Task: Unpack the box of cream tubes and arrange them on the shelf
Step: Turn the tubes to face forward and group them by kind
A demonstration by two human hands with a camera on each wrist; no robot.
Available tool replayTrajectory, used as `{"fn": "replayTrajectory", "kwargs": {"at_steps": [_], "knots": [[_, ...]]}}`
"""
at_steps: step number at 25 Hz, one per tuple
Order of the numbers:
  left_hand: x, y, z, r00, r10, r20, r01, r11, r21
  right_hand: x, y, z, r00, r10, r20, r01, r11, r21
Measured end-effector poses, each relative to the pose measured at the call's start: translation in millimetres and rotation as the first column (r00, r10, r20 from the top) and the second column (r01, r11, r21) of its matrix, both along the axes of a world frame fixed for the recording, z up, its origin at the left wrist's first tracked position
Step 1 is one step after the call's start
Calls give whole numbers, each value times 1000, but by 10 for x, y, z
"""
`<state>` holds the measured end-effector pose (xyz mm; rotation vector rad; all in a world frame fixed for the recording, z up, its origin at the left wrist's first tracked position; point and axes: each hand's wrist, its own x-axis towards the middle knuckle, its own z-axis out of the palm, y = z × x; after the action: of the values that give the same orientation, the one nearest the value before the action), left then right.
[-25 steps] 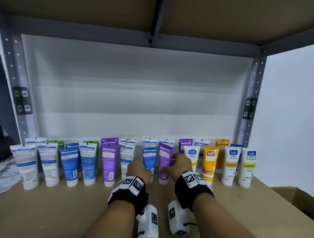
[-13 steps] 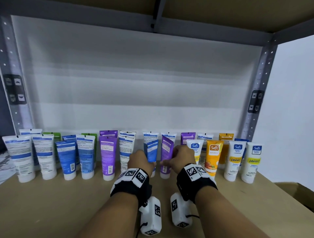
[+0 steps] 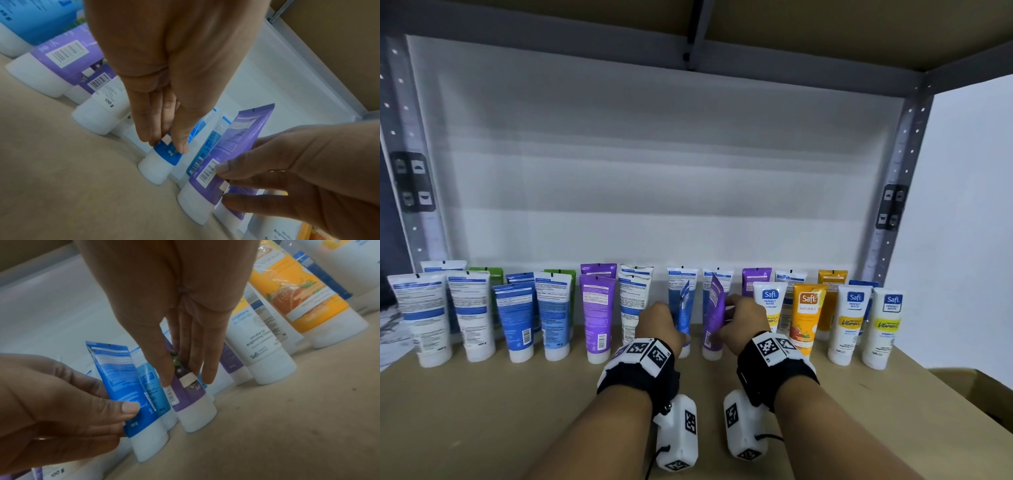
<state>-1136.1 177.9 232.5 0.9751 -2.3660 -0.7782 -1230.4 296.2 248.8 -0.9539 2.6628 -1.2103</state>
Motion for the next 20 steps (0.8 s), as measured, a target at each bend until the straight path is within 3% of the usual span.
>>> {"fn": "replayTrajectory", "kwargs": {"at_steps": [11,20], "knots": [[19,-42,0,998,-64,-25,66,995,73,0,-6,6,1000,-12,-8,12,1000,9],[17,-32,21,1000,-27,-10,28,998,61,-17,34,43,999,-39,-11,39,999,30]]}}
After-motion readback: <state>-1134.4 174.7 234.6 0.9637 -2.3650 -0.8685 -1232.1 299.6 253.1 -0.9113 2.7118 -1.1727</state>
